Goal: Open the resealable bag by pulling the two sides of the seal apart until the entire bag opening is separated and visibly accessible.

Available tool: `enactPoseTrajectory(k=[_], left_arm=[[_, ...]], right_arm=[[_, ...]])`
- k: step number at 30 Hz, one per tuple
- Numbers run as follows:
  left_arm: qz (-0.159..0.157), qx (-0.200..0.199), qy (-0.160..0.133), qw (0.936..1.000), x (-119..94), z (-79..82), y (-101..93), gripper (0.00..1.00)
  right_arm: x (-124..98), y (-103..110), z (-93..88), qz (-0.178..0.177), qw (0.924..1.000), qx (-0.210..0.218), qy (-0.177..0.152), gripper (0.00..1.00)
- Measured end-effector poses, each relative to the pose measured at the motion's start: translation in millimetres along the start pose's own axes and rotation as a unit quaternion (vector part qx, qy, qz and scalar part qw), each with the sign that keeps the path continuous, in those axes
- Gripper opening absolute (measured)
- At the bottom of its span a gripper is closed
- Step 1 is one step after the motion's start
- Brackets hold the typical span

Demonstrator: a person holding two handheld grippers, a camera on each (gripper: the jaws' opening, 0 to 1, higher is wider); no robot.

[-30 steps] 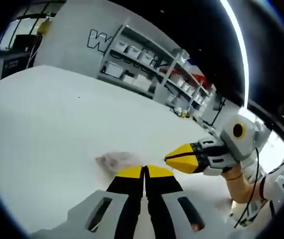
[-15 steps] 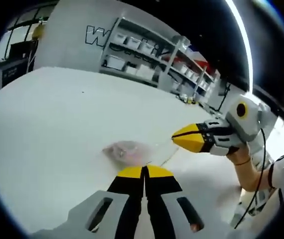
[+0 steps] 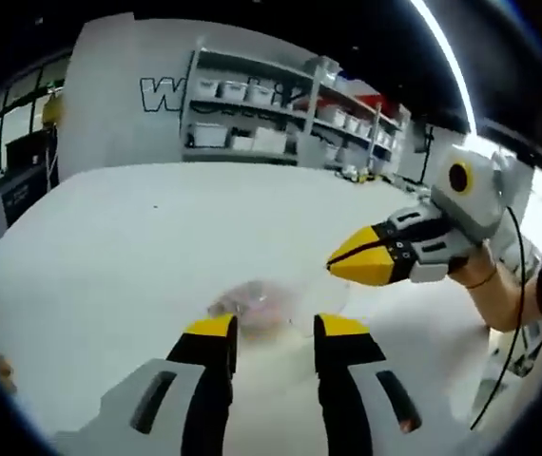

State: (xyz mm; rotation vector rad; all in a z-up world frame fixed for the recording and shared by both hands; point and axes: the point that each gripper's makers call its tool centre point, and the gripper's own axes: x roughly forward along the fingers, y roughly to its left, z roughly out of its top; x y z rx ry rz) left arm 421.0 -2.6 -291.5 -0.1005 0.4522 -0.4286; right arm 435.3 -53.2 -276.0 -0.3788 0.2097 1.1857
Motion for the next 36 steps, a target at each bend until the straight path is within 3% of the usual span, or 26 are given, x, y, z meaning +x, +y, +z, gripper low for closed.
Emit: enactPoseTrajectory(k=[3, 10, 13, 15, 24, 31, 36], left_arm=[[-0.003, -0.008, -0.008, 0.9999, 1, 4.2, -2.8, 0.26], [0.018, 0.021, 0.019, 0.9994, 7, -4.0, 0.1, 0.17], [0.020, 0.022, 0.016, 0.9994, 7, -2.5, 0.1, 0.06], [0.025, 0.020, 0.011, 0.9994, 6, 0.8, 0.7, 0.04], [0.015, -0.001, 0.012, 0.9998, 8, 3.0, -5.4, 0.02], [0.013, -0.002, 0.006, 0.9999, 7, 5.3, -7.0, 0.02], [0.012, -0.006, 0.003, 0.9999, 6, 6.7, -5.6, 0.02]], right_arm=[[0, 2, 0.9, 0.001, 1.0000, -0.003, 0.000, 0.00], [-1, 2, 0.2, 0.001, 1.0000, 0.003, 0.000, 0.00], [-1, 2, 0.0, -0.001, 1.0000, -0.001, 0.000, 0.00], [-1, 2, 0.0, -0.005, 1.0000, -0.008, 0.000, 0.00], [-3, 3, -6.3, -0.009, 0.9996, -0.025, -0.004, 0.00], [-5, 4, -13.9, -0.027, 0.9970, -0.069, 0.023, 0.02], [-7, 0, -15.3, -0.029, 0.9968, -0.069, 0.029, 0.00]])
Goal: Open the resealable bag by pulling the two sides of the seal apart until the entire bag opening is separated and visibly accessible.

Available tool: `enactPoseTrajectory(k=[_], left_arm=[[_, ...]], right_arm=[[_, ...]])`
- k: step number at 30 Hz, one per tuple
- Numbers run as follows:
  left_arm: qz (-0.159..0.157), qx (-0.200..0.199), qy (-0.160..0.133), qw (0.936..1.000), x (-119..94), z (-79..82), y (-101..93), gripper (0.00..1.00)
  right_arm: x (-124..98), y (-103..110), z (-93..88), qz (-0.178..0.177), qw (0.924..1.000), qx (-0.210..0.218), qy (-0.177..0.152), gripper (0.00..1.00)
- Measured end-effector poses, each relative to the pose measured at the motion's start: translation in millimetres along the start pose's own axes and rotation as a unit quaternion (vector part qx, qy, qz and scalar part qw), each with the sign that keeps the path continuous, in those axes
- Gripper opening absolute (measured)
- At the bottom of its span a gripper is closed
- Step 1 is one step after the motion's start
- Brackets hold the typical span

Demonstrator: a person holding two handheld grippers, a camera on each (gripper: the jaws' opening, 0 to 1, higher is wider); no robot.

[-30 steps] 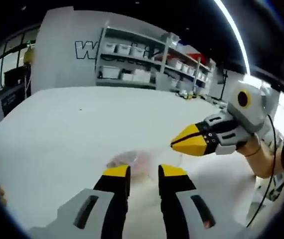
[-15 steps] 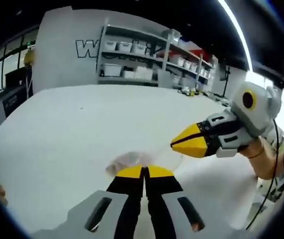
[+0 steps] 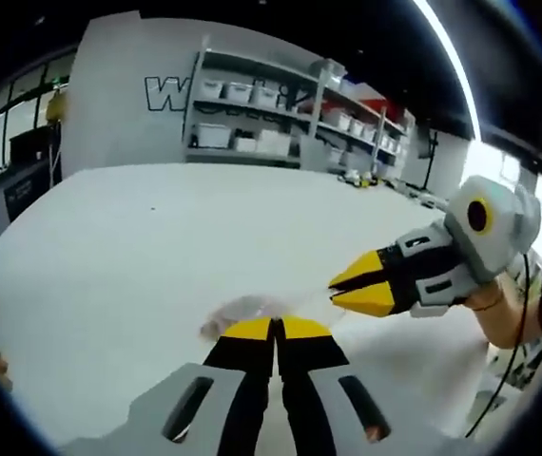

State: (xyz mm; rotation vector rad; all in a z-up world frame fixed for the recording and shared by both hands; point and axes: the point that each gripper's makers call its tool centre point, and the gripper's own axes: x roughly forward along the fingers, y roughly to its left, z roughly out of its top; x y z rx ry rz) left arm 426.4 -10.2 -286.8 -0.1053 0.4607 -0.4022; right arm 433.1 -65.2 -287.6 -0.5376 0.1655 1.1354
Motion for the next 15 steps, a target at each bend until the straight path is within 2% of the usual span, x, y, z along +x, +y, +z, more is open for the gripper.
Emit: enactPoseTrajectory(k=[4, 9, 13, 15], left_arm=[[-0.005, -0.001, 0.000, 1.0000, 0, 0.1, -1.6, 0.02], [-0.007, 0.015, -0.001, 0.9999, -1, -0.5, -0.3, 0.04], [-0.009, 0.033, -0.002, 0.9994, -2, -1.0, 1.2, 0.15], [-0.001, 0.061, 0.005, 0.9981, -3, -4.2, 5.0, 0.17]], right_arm=[[1, -3, -1.1, -0.002, 1.0000, -0.002, 0.008, 0.00], [1, -8, 5.8, -0.001, 1.0000, 0.000, 0.002, 0.00], [2, -14, 13.0, 0.003, 0.9999, 0.014, -0.008, 0.00], [2, -16, 16.1, 0.010, 0.9995, 0.026, -0.011, 0.00]])
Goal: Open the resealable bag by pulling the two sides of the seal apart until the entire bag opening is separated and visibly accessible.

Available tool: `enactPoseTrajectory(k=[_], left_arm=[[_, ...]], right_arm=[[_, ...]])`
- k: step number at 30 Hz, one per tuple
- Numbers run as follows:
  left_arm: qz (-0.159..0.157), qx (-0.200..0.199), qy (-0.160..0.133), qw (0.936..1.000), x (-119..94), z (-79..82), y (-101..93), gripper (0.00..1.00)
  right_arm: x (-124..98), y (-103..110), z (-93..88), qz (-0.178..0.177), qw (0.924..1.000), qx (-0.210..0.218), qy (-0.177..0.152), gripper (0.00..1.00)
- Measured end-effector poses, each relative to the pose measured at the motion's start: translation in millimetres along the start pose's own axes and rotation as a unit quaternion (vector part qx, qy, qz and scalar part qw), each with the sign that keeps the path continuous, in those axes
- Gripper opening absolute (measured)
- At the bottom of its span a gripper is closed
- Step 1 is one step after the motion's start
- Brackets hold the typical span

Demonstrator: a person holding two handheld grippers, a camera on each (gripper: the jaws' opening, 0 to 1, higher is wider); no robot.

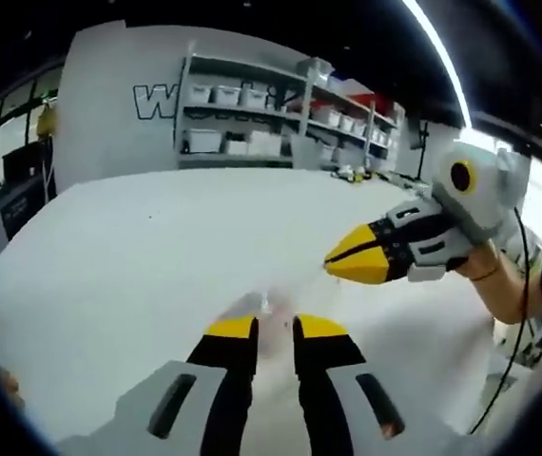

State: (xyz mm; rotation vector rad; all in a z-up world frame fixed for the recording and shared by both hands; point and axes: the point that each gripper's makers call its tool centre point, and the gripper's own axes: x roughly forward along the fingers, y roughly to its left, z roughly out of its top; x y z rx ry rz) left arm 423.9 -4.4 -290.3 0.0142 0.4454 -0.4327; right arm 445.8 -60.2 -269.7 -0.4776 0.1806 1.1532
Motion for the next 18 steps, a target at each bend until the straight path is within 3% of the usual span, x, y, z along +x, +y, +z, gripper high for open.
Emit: enactPoseTrajectory(k=[6, 12, 18], left_arm=[[-0.010, -0.001, 0.006, 0.9999, -1, -5.0, -0.4, 0.19], [-0.025, 0.008, -0.007, 0.9996, -3, -4.9, -0.8, 0.23], [-0.017, 0.008, -0.002, 0.9998, -5, -9.0, 6.9, 0.23]], right_arm=[[4, -1, 5.9, 0.005, 0.9999, 0.010, -0.004, 0.00], [8, -9, 11.2, -0.002, 1.0000, 0.009, -0.003, 0.00], [8, -21, 19.2, -0.017, 0.9998, -0.005, -0.001, 0.00]])
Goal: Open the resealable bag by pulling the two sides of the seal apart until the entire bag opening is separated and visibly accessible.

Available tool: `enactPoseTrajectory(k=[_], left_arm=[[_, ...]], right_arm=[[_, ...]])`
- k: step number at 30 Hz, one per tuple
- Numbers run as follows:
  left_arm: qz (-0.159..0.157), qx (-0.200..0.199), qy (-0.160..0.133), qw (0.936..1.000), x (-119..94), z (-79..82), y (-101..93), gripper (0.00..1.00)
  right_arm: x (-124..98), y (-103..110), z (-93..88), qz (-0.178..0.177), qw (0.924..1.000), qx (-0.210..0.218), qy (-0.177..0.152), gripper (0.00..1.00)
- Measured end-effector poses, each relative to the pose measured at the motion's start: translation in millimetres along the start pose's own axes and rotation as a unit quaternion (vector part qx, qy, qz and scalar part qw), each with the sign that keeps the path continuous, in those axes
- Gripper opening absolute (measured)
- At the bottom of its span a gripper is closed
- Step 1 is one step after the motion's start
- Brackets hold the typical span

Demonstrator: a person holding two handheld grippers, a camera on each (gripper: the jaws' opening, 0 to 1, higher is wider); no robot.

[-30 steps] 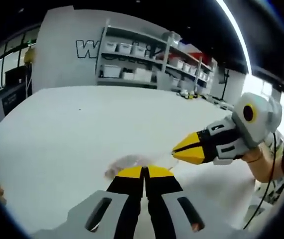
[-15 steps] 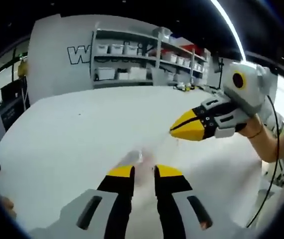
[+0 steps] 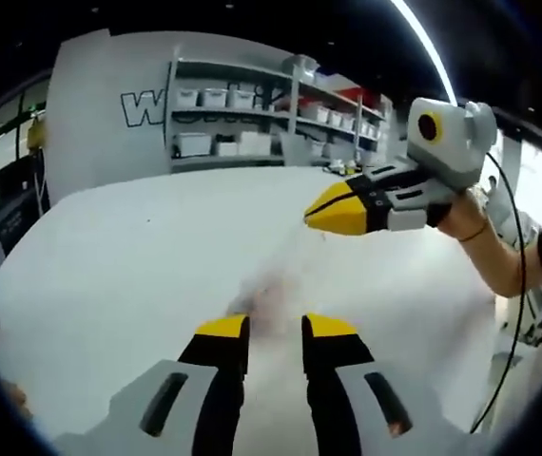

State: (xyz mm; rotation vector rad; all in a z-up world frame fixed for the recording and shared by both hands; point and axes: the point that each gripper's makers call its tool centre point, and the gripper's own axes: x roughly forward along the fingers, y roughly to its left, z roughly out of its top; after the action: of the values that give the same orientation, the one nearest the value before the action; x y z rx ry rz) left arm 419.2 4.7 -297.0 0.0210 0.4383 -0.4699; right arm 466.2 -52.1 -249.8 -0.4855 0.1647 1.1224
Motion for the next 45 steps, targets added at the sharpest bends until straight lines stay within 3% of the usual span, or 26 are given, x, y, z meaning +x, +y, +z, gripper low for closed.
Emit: enactPoseTrajectory(k=[14, 19, 45], left_arm=[[0.000, 0.012, 0.016, 0.9998, -1, -10.6, 4.3, 0.28], [0.001, 0.009, 0.004, 0.9999, -2, -8.3, 5.4, 0.28], [0.004, 0.001, 0.000, 1.0000, -1, -8.9, 11.0, 0.28]], right_arm=[[11, -24, 2.2, -0.031, 0.9988, -0.032, 0.020, 0.00], [18, -37, 1.6, -0.041, 0.9983, -0.033, 0.026, 0.00], [67, -130, 0.9, -0.093, 0.9941, -0.019, 0.053, 0.00]])
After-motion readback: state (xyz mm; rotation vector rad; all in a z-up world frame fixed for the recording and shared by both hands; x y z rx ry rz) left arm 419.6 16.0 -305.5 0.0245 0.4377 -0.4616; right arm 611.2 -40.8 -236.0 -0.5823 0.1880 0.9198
